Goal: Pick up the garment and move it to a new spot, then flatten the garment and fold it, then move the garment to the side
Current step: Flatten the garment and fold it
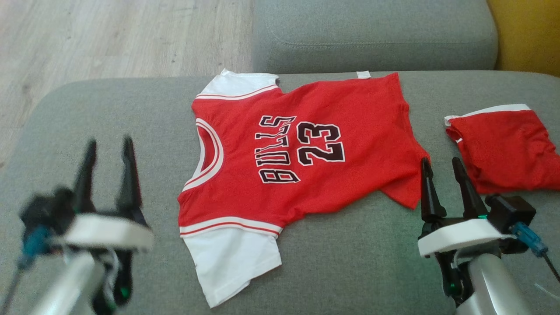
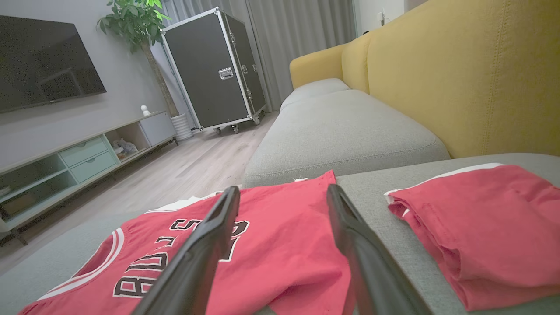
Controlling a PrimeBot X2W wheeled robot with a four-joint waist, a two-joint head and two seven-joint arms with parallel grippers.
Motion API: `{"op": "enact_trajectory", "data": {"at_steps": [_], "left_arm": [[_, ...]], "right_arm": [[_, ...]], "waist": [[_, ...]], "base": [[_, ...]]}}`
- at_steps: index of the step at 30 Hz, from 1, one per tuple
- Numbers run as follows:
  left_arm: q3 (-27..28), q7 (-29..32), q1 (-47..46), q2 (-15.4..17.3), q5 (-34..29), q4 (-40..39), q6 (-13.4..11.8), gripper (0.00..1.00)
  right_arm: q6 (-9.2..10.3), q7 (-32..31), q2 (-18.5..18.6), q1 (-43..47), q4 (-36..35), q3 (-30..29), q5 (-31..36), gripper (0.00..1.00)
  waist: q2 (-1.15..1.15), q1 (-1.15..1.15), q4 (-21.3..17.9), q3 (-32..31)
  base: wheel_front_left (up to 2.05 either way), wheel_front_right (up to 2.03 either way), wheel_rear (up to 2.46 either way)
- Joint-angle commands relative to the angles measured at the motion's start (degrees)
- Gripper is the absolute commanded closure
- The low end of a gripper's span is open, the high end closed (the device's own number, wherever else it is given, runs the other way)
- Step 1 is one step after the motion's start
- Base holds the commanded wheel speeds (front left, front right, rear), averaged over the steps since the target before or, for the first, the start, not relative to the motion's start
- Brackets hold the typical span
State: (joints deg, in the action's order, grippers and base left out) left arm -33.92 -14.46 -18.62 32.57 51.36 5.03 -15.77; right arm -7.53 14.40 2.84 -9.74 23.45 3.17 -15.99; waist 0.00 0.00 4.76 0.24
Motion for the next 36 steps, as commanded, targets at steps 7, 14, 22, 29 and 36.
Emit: {"op": "enact_trajectory", "data": {"at_steps": [7,14,22,29,36], "left_arm": [[14.66,-0.52,9.06,-10.00,-12.45,1.50,6.39,0.00],[16.57,-0.42,5.75,-11.95,-17.31,9.88,13.44,0.00],[10.25,13.33,-7.98,-9.52,-16.72,23.72,21.39,0.00],[6.80,18.89,-13.63,-8.91,-14.64,30.05,22.97,0.00],[4.44,21.18,-17.26,-7.78,-13.05,35.81,23.21,0.55]], "right_arm": [[0.04,0.60,0.04,-1.13,-2.93,1.40,0.70,0.00],[0.04,0.60,0.04,-3.03,-3.65,2.06,1.26,0.00],[0.04,0.60,0.04,-5.47,-4.95,2.13,1.50,0.00],[0.04,0.60,0.04,-6.46,-5.28,1.95,1.38,0.00],[0.04,0.60,0.04,-7.14,-5.86,2.02,0.94,0.00]], "waist": [[0.00,0.00,-0.70,2.07],[0.00,0.00,-2.63,6.15],[0.00,0.00,-6.03,13.14],[0.00,0.00,-8.21,15.64],[0.00,0.00,-9.75,16.95]], "base": [[0.00,0.00,0.00],[0.00,0.00,0.00],[0.00,0.00,0.00],[0.00,0.00,0.00],[0.00,0.00,0.00]]}}
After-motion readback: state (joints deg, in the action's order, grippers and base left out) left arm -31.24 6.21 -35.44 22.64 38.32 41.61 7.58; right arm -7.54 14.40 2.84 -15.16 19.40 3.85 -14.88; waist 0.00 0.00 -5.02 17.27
